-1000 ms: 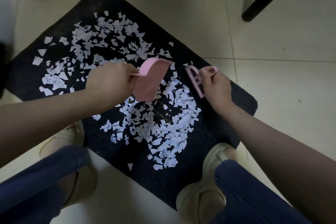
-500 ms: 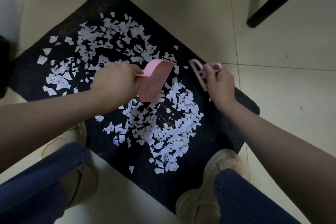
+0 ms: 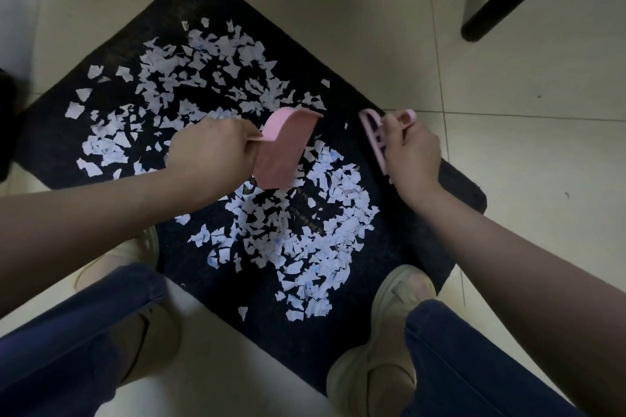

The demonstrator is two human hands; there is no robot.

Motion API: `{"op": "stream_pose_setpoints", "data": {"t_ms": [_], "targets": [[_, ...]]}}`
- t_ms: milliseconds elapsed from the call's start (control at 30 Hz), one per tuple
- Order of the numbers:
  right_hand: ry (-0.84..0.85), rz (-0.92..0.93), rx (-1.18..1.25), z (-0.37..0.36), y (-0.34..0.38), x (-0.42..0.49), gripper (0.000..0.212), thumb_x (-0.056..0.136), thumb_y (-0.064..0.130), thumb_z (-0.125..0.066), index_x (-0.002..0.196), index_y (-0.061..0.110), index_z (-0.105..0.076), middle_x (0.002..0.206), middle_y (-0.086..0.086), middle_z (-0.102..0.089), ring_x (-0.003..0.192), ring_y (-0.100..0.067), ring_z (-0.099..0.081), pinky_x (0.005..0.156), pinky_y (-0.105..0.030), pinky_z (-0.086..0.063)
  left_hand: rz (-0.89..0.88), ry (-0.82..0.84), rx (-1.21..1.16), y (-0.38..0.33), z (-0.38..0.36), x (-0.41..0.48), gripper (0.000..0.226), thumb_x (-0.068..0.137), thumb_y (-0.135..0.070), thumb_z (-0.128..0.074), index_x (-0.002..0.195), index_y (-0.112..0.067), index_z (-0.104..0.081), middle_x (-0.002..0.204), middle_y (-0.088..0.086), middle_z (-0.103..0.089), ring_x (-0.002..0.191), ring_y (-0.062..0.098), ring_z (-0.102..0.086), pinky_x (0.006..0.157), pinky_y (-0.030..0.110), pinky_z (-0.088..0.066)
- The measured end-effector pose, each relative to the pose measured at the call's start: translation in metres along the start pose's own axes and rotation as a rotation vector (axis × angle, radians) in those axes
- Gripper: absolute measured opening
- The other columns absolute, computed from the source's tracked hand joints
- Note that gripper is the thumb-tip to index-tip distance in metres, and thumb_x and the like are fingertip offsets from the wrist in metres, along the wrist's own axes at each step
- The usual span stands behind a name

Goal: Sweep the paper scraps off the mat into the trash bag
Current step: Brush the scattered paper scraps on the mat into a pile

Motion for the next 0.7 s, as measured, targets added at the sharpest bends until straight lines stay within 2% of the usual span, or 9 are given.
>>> {"op": "stream_pose_setpoints", "data": {"t_ms": [67,167,233,267,333,433,500,600,700], "targets": [[-0.117,-0.104,-0.116,0.012,-0.014,-0.006,0.034,0.103,0.034,-0.039,0.089,0.01,-0.059,0.075,-0.002,-0.056,0.072,-0.024,-0.052,0.061,-0.03,-0.028,0.005,-0.004,-0.004,0.0,-0.001,0.0,0.03,0.096,-0.032,-0.043,0.114,-0.031,-0.067,0.069,0.002,-0.061,0.058,0.024,-0.053,0.051,0.024,-0.038],[-0.081,-0.166,-0.184,0.012,-0.027,-0.018,0.033,0.102,0.037,-0.039,0.093,0.011,-0.058,0.08,-0.007,-0.06,0.076,-0.029,-0.054,0.063,-0.03,-0.028,0.031,-0.014,0.011,0.0,-0.002,0.0,0.031,0.094,-0.031,-0.044,0.113,-0.031,-0.068,0.063,0.0,-0.055,0.055,0.024,-0.052,0.047,0.022,-0.034],[0.029,-0.129,-0.134,0.0,-0.025,-0.03,0.032,0.102,0.038,-0.042,0.094,0.013,-0.061,0.075,0.0,-0.059,0.063,-0.018,-0.053,0.058,-0.023,-0.033,0.049,-0.015,0.016,0.0,-0.001,0.0,0.031,0.093,-0.03,-0.044,0.112,-0.032,-0.068,0.062,0.0,-0.055,0.054,0.024,-0.051,0.045,0.02,-0.03],[0.065,-0.099,-0.072,-0.005,-0.021,-0.035,0.029,0.101,0.036,-0.044,0.095,0.015,-0.063,0.073,0.003,-0.058,0.057,-0.007,-0.051,0.051,-0.013,-0.033,0.054,-0.013,0.017,-0.001,0.0,0.001,0.031,0.093,-0.03,-0.044,0.111,-0.031,-0.069,0.063,0.001,-0.056,0.055,0.024,-0.052,0.045,0.019,-0.029],[0.026,-0.083,0.07,-0.006,-0.013,-0.036,0.025,0.101,0.03,-0.046,0.099,0.013,-0.065,0.072,0.007,-0.058,0.058,0.005,-0.048,0.05,-0.004,-0.034,0.067,-0.006,0.02,0.001,0.001,0.001,0.031,0.091,-0.029,-0.044,0.108,-0.032,-0.07,0.064,0.001,-0.059,0.057,0.025,-0.055,0.045,0.018,-0.029],[-0.158,-0.176,0.106,0.011,-0.018,-0.018,0.028,0.102,0.03,-0.044,0.101,0.009,-0.064,0.08,0.005,-0.057,0.066,-0.01,-0.05,0.058,-0.016,-0.032,0.078,-0.008,0.026,0.001,0.001,0.001,0.03,0.091,-0.03,-0.045,0.106,-0.032,-0.07,0.066,0.001,-0.06,0.059,0.025,-0.056,0.045,0.019,-0.03],[-0.196,-0.225,0.038,0.019,-0.028,-0.008,0.031,0.102,0.032,-0.042,0.102,0.008,-0.063,0.085,0.001,-0.059,0.079,-0.015,-0.05,0.067,-0.024,-0.031,0.082,-0.009,0.024,0.002,0.001,0.001,0.029,0.091,-0.03,-0.046,0.105,-0.032,-0.071,0.065,0.001,-0.06,0.059,0.024,-0.056,0.045,0.02,-0.031],[-0.065,-0.21,-0.055,0.008,-0.034,-0.01,0.032,0.1,0.039,-0.043,0.097,0.013,-0.063,0.082,-0.001,-0.061,0.08,-0.022,-0.057,0.067,-0.026,-0.033,0.084,-0.017,0.021,0.003,0.001,0.0,0.028,0.091,-0.03,-0.046,0.104,-0.031,-0.071,0.064,0.0,-0.059,0.057,0.023,-0.054,0.045,0.02,-0.032],[0.113,-0.07,-0.043,-0.013,-0.021,-0.023,0.025,0.099,0.04,-0.047,0.093,0.023,-0.064,0.075,0.005,-0.063,0.063,-0.009,-0.055,0.056,-0.018,-0.037,0.091,-0.02,0.02,0.003,0.0,0.001,0.028,0.09,-0.03,-0.047,0.105,-0.031,-0.071,0.064,0.0,-0.059,0.056,0.023,-0.054,0.045,0.02,-0.032]]}}
Point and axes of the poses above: each hand's wrist, its own x-axis towards the middle knuckle, its own z-axis out of the back of the hand, y = z × x, the point moved 4 cm from there along x, towards the middle knuckle
